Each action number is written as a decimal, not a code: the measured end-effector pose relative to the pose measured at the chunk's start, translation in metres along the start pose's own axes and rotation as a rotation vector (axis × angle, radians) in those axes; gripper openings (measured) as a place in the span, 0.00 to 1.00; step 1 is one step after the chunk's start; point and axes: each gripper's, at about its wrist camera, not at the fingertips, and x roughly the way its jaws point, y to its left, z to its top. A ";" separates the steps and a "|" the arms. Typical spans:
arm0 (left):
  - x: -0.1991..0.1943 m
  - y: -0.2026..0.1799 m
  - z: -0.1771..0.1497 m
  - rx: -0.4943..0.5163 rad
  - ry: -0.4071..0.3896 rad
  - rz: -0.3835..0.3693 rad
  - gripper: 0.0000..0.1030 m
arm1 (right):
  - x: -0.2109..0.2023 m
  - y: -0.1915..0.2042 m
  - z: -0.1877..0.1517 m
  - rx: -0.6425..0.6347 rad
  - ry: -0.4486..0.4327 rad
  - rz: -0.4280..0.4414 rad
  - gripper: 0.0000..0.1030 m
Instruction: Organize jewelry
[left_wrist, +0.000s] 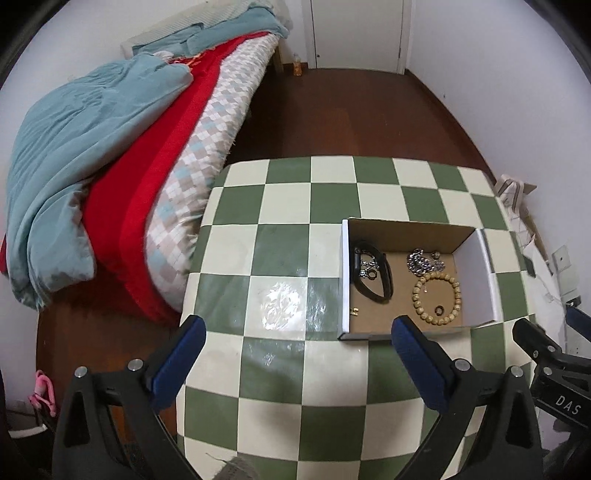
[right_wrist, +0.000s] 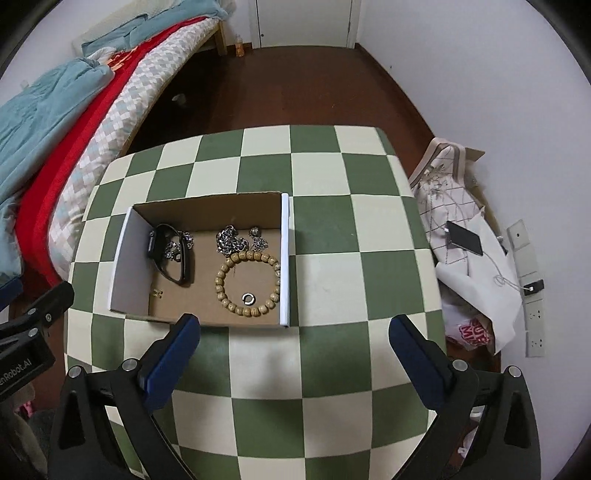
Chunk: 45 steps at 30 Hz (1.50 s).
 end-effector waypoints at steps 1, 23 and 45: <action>-0.007 0.002 -0.003 -0.009 -0.013 -0.001 1.00 | -0.006 0.000 -0.003 0.001 -0.011 -0.003 1.00; -0.167 0.005 -0.065 -0.015 -0.277 -0.052 0.99 | -0.181 -0.022 -0.085 0.027 -0.287 -0.038 1.00; -0.247 0.012 -0.101 -0.010 -0.355 -0.123 0.99 | -0.303 -0.015 -0.143 0.008 -0.438 -0.002 1.00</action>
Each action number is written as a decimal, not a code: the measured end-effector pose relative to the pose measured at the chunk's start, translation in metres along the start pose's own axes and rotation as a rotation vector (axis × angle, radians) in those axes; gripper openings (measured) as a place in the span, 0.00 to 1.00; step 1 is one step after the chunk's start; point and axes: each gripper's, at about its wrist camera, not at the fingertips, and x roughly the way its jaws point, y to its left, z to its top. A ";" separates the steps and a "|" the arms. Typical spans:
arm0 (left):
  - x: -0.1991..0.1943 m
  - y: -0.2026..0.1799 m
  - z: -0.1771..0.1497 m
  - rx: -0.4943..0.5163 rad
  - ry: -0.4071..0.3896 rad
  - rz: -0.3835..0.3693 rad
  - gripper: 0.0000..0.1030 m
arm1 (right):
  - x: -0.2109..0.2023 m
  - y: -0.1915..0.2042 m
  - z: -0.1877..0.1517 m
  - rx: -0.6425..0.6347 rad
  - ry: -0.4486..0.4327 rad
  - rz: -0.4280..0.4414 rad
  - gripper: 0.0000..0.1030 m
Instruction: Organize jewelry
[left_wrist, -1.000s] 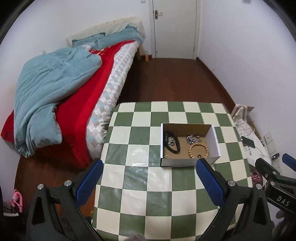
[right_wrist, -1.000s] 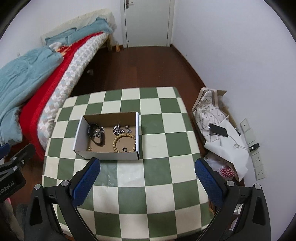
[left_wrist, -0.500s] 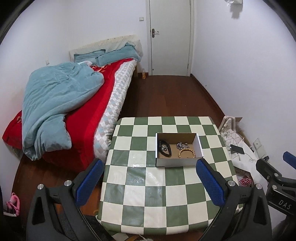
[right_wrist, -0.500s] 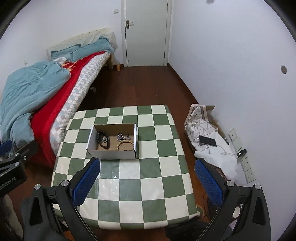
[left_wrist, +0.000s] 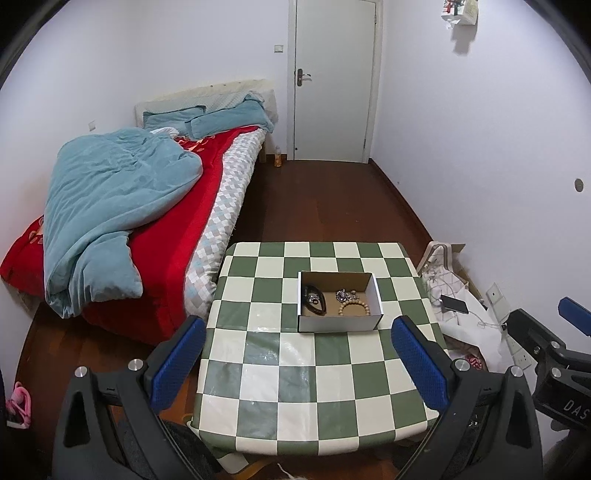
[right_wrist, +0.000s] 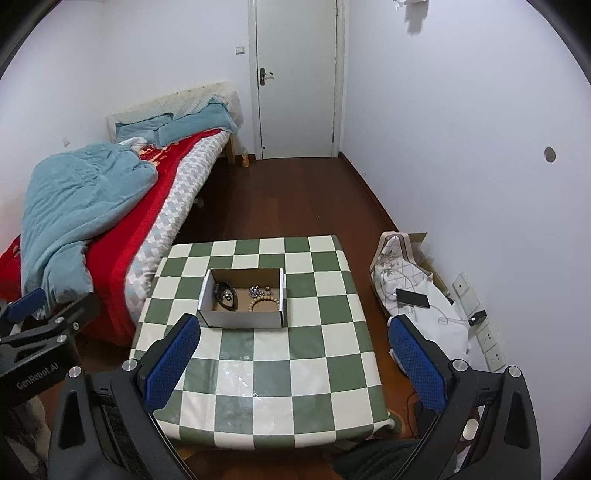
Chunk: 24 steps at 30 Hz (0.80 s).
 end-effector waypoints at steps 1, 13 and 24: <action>-0.001 0.000 0.001 0.001 0.001 -0.001 0.99 | -0.003 0.001 0.001 -0.002 -0.002 0.006 1.00; 0.014 -0.002 0.037 -0.008 -0.001 0.034 1.00 | 0.006 0.003 0.032 -0.018 -0.008 -0.002 1.00; 0.044 -0.005 0.057 0.003 0.032 0.045 1.00 | 0.058 0.006 0.062 -0.015 0.040 -0.045 1.00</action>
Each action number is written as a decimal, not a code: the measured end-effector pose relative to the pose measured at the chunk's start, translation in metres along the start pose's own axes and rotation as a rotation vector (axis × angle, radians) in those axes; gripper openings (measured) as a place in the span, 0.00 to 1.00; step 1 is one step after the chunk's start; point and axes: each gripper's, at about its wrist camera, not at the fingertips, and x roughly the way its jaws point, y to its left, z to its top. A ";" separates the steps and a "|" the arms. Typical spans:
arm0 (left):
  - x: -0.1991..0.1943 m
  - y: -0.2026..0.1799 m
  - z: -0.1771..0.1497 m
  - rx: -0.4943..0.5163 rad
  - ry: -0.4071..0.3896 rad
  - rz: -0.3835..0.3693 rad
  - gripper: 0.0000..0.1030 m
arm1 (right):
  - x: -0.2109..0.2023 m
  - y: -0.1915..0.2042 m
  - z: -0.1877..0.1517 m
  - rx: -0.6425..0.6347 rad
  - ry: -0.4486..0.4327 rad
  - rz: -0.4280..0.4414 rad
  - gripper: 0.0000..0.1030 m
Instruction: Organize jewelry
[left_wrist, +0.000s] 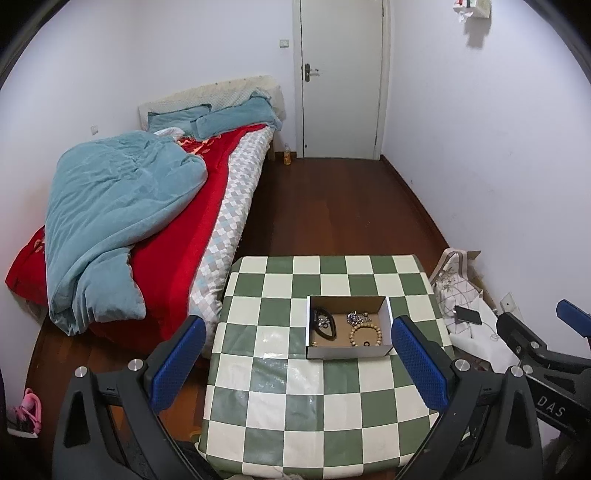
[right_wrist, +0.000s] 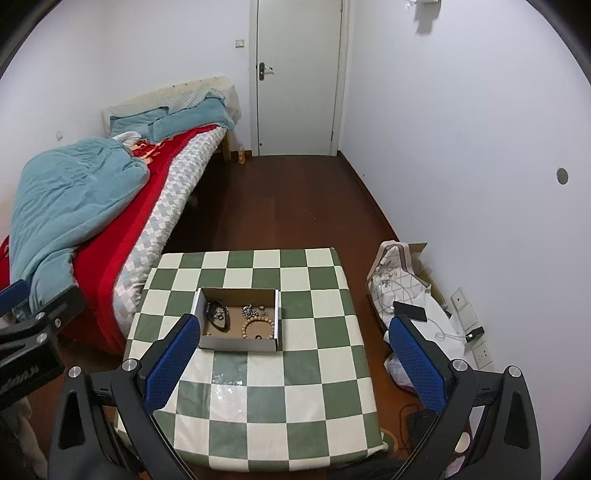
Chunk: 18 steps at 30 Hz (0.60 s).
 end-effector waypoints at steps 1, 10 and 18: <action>0.002 0.000 0.001 -0.002 0.003 -0.001 1.00 | 0.005 0.000 0.002 -0.002 0.008 -0.004 1.00; 0.014 -0.001 0.007 -0.008 0.026 0.007 1.00 | 0.034 0.004 0.012 -0.015 0.057 -0.019 1.00; 0.017 0.004 0.011 -0.024 0.033 0.013 1.00 | 0.039 0.007 0.018 -0.027 0.068 -0.012 1.00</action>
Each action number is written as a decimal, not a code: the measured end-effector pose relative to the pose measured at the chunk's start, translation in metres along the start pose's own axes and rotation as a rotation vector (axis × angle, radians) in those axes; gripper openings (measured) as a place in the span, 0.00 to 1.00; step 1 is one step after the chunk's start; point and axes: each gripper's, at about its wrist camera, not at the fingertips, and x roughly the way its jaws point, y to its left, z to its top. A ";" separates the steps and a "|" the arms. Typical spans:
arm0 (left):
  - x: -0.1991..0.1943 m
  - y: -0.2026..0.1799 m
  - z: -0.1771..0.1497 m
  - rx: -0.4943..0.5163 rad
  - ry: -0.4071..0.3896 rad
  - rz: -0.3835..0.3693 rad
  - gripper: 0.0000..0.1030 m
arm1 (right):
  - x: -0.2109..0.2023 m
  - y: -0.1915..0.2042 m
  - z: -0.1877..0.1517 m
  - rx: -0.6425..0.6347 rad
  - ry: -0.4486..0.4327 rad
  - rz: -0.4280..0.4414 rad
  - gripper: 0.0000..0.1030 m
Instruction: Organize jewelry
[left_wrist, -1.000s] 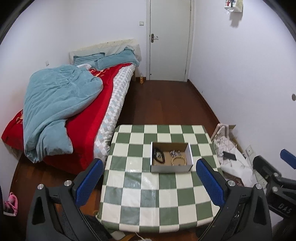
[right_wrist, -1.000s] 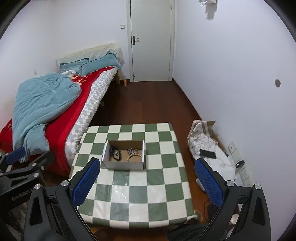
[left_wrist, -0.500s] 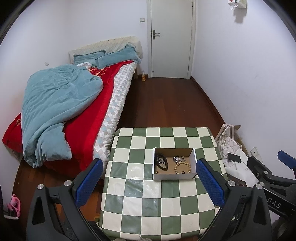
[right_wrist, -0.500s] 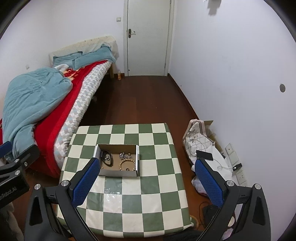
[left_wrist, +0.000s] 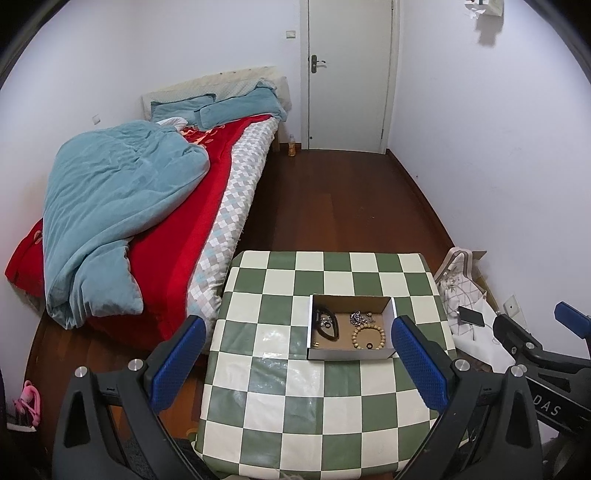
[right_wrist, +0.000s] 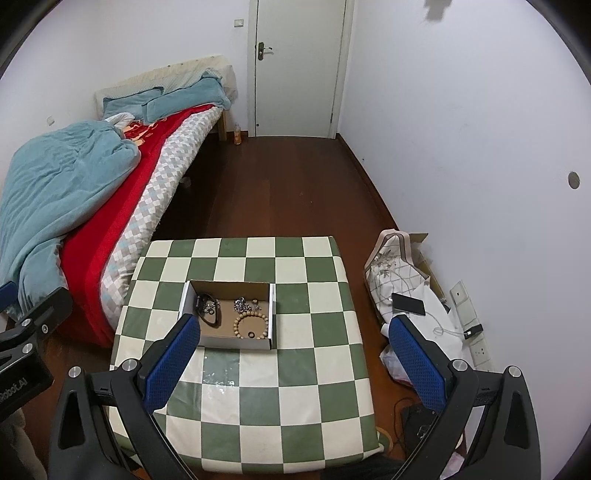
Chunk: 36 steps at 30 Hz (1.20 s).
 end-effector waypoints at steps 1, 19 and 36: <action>0.000 0.001 0.000 -0.002 0.000 0.001 0.99 | -0.001 0.001 0.001 -0.001 0.001 0.002 1.00; 0.002 0.007 -0.001 -0.005 0.005 0.038 1.00 | -0.002 0.004 0.003 -0.010 0.004 0.024 1.00; -0.003 0.012 -0.008 0.006 0.003 0.042 1.00 | -0.005 0.008 0.001 -0.018 0.008 0.030 1.00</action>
